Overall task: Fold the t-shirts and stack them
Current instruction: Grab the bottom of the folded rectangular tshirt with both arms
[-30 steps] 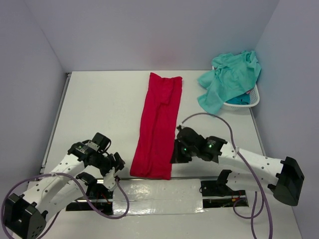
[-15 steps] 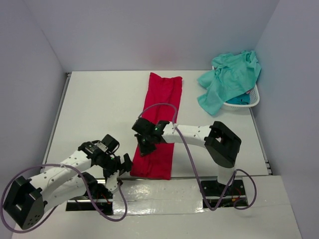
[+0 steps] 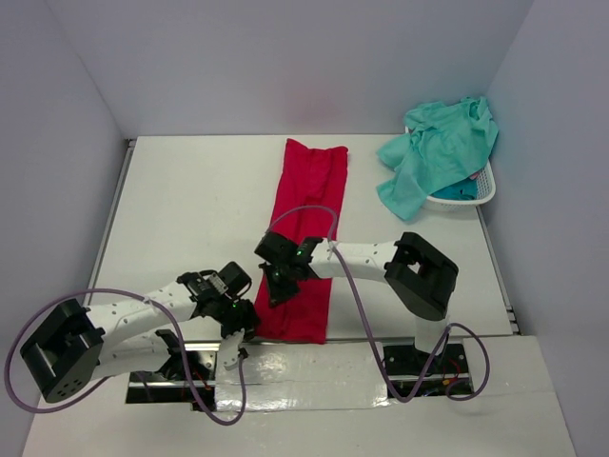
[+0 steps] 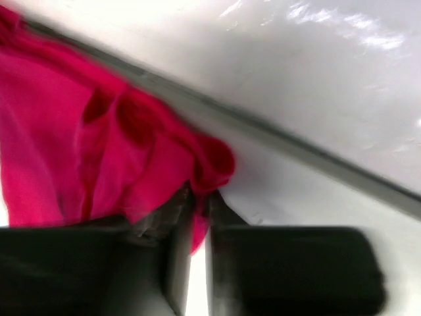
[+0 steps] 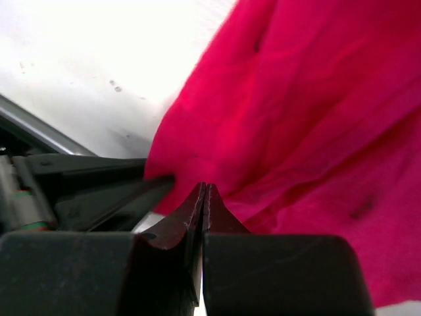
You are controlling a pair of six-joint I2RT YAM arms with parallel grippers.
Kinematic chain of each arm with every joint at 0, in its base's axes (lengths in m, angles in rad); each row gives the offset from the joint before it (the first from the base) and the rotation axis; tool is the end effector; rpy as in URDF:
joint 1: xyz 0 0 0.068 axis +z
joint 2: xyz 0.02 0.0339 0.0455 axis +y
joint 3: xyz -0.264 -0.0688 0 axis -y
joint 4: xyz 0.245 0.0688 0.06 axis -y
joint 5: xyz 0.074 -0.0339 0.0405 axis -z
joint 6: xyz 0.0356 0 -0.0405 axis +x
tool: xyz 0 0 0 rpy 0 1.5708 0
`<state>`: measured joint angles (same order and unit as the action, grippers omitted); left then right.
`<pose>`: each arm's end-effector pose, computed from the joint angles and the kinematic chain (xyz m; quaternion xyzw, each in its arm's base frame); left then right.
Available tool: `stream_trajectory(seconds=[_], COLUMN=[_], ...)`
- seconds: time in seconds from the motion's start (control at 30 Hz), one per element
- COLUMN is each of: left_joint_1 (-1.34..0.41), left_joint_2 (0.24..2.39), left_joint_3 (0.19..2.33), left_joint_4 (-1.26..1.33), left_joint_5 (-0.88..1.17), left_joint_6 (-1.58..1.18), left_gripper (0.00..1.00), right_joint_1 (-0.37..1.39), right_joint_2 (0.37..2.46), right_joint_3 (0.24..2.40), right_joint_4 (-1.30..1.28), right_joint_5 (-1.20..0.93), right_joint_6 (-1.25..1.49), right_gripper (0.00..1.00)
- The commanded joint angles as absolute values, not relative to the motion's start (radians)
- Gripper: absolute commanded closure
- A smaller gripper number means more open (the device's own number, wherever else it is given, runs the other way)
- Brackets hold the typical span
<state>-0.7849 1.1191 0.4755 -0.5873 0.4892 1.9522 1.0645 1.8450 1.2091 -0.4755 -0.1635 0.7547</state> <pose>0.1098 -0.1333 0.1526 0.9450 0.1520 -0.1087 0.2685 0.1756 0.3287 0.1726 -0.1681 0.9560 0.2279 0.0766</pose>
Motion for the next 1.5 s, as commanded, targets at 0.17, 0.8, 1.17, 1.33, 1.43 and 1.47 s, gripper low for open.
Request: stream_trajectory(seconds=[0.17, 0.8, 1.17, 1.33, 1.43, 1.47], left_joint_1=[-0.825, -0.841, -0.842, -0.842, -0.842, -0.842], left_joint_2=[1.149, 1.126, 1.146, 1.155, 1.163, 1.164], left_joint_3=[0.459, 0.499, 0.597, 0.629, 0.638, 0.641], left_joint_4=[-0.669, -0.758, -0.750, -0.742, -0.744, -0.747], left_joint_5=[0.552, 0.532, 0.584, 0.594, 0.606, 0.607], left_joint_6=[1.937, 1.894, 1.677, 1.597, 1.579, 1.583], left_gripper=[1.00, 1.00, 1.00, 1.00, 1.00, 1.00], right_joint_1=[1.074, 1.040, 1.035, 1.042, 1.043, 1.042], right_joint_2=[1.819, 1.582, 1.357, 1.293, 1.296, 1.301], right_joint_3=[1.128, 0.963, 0.839, 0.628, 0.601, 0.601], right_joint_4=[-0.409, -0.546, -0.615, -0.410, -0.361, -0.348], right_joint_5=[-0.198, -0.083, -0.109, -0.277, -0.285, -0.288], right_joint_6=[0.773, 0.769, 0.840, 0.948, 1.009, 1.012], right_gripper=[1.00, 1.00, 0.40, 0.34, 0.34, 0.34])
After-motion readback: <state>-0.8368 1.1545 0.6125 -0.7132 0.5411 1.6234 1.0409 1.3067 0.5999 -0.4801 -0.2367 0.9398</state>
